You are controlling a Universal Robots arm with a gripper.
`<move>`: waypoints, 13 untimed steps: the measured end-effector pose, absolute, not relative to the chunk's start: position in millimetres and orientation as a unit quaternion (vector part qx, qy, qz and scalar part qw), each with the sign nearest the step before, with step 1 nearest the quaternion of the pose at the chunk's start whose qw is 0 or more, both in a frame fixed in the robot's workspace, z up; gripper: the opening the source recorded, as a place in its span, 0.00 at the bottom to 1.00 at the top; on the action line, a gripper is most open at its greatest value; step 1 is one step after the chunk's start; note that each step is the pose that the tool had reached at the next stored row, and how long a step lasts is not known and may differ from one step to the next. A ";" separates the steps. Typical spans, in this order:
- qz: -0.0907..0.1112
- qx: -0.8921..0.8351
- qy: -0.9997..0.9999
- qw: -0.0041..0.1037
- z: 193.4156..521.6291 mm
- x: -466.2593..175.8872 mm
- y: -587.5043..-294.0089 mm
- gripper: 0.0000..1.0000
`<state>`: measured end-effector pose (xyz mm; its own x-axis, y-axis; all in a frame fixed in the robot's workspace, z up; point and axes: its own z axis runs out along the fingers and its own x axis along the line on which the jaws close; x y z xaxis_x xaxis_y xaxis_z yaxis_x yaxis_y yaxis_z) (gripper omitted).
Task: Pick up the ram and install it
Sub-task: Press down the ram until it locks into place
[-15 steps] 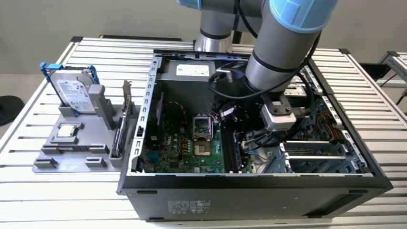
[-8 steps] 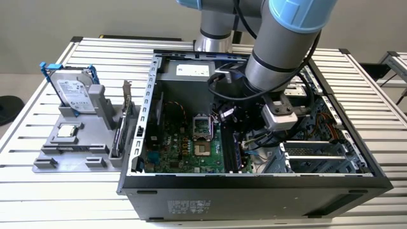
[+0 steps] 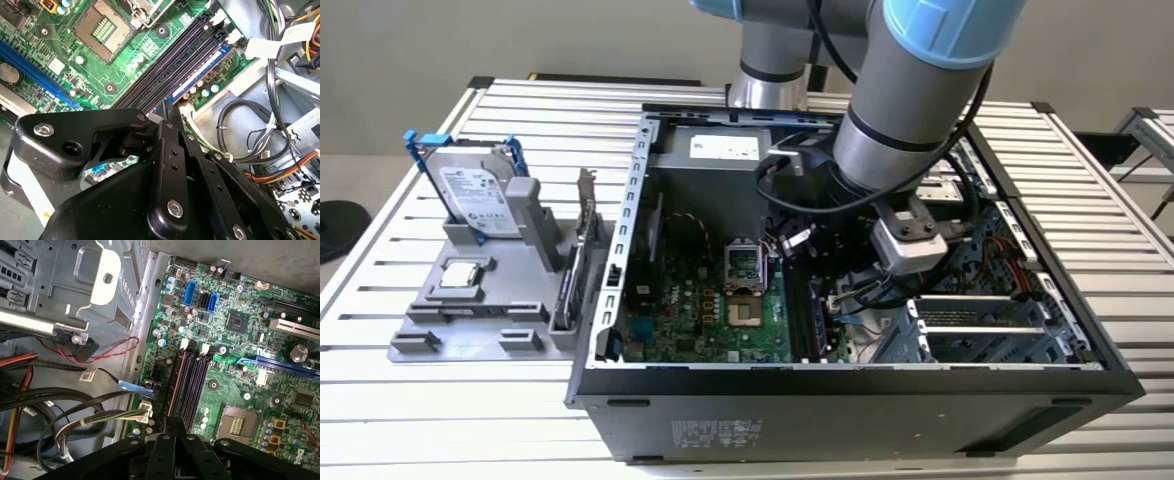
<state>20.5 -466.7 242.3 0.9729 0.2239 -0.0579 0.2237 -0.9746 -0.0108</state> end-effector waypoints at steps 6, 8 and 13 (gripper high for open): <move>0.029 -0.991 -0.127 0.002 242.3 20.1 -466.7 0.00; 0.029 -0.991 -0.133 0.001 242.3 20.1 -466.7 0.00; 0.029 -0.988 -0.153 0.001 242.3 20.1 -466.7 0.00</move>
<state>20.1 -466.7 242.3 0.9512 0.3032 -0.0579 0.3031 -0.9529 -0.0107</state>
